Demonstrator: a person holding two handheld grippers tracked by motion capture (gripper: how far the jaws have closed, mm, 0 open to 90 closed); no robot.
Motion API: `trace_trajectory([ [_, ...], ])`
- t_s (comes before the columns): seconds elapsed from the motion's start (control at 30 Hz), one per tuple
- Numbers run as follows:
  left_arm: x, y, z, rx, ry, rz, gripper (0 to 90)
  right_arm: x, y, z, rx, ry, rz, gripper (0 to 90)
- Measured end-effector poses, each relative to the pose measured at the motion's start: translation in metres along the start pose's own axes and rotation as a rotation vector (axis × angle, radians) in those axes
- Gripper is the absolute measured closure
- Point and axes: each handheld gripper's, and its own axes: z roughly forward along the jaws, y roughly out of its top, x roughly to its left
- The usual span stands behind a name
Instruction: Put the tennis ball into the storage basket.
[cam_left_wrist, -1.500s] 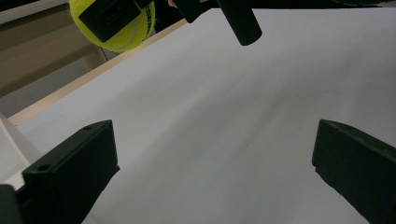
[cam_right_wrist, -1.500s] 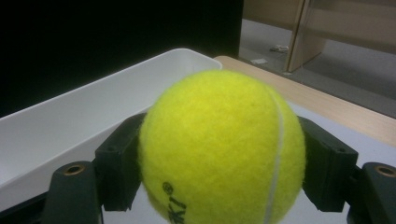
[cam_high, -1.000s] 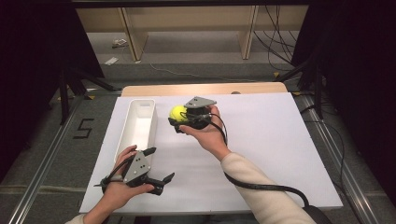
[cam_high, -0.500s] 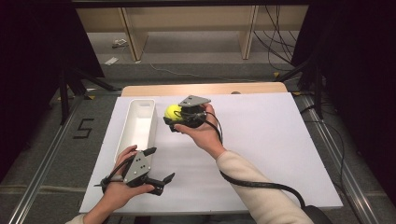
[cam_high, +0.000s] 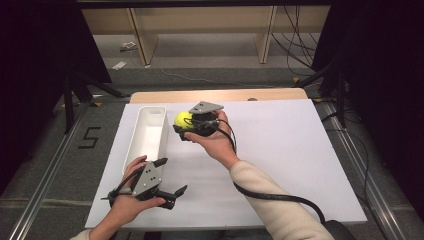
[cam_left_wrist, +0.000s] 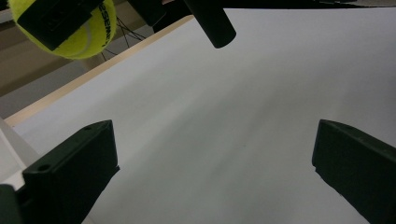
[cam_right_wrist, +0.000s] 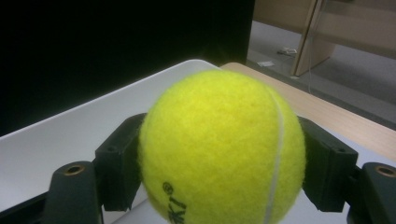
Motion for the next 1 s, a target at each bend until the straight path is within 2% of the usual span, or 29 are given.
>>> trace_trajectory([
  [1.0,0.000,0.000,0.000,0.003,-0.002,0.001,0.0,0.010,0.009,0.010,-0.003,0.017,-0.009,26.8],
])
